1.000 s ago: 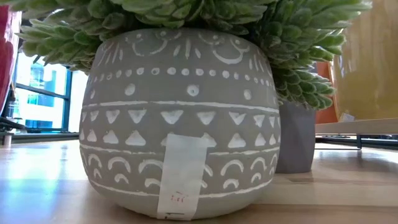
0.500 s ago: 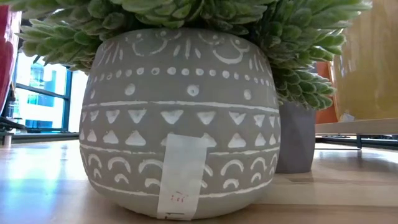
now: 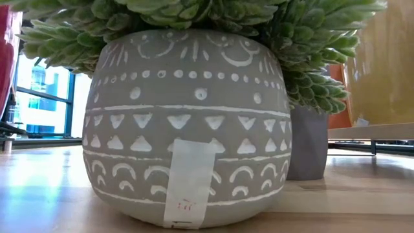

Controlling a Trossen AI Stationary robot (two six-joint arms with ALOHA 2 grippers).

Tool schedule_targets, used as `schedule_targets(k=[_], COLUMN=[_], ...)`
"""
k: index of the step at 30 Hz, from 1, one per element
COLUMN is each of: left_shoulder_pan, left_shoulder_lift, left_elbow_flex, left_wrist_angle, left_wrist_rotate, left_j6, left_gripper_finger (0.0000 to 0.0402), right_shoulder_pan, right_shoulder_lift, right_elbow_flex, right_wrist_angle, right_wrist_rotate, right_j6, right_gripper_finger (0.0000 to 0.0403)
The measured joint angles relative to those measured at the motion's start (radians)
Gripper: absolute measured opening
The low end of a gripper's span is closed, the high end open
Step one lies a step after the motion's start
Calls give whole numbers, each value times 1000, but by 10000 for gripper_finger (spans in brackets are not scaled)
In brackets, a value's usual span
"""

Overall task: Place coffee mugs
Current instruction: Move the green mug to the center of the table

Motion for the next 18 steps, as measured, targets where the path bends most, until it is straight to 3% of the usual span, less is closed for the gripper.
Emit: schedule_targets(k=[12, 18], left_shoulder_pan=[12, 23], left_shoulder_lift=[0, -1], left_elbow_flex=[0, 0], left_wrist_angle=[2, 2], left_wrist_rotate=[15, 22], left_j6=[18, 18], left_gripper_finger=[41, 79], right_shoulder_pan=[0, 0], right_shoulder_lift=[0, 0], right_elbow_flex=[0, 0], right_wrist_angle=[1, 0], right_wrist_rotate=[-17, -25], right_j6=[0, 0], right_gripper_finger=[94, 94])
